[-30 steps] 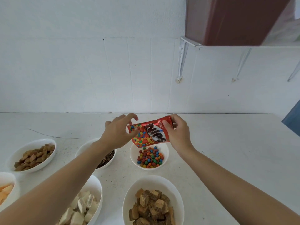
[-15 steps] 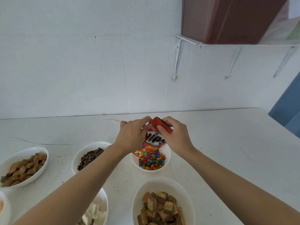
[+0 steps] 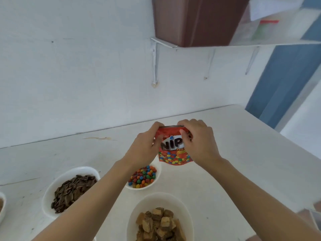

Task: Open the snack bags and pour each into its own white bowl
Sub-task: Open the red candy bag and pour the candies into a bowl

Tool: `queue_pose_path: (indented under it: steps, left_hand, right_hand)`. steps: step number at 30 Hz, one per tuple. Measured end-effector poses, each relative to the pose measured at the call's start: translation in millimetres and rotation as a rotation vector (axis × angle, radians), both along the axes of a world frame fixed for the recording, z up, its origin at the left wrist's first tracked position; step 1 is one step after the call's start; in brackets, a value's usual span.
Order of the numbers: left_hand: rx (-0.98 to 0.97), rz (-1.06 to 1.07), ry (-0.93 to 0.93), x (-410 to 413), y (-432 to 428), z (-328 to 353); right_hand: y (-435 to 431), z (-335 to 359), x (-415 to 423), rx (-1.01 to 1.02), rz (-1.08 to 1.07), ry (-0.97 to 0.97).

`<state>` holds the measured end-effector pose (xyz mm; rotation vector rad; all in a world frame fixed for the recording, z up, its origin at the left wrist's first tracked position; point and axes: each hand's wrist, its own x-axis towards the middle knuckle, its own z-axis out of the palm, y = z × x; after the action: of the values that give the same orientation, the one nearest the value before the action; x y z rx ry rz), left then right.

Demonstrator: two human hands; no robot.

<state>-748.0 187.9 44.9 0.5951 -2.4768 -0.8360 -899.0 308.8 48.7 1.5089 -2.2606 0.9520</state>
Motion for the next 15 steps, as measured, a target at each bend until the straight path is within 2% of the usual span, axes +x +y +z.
queue_pose_path:
  steps: [3,7,10,15]
  left_hand:
    - [-0.135,-0.061,-0.107,-24.7,29.1,9.9]
    - [-0.246,-0.087,-0.038,-57.4,81.5,31.9]
    - [-0.201,-0.175,-0.033,-87.1,133.1,38.3]
    - [-0.114,-0.327,-0.057,-142.0,232.2,18.0]
  right_hand:
    - [42.1,6.6,-16.6,0.017,-0.064,0.079]
    - [116.8,8.4,-44.2,-0.07,-0.183,0.084]
    - [185.3,7.2,-67.6,-0.111,-0.271,0.088]
    - [301.2,-14.4,-95.9,-0.07,-0.43,0.042]
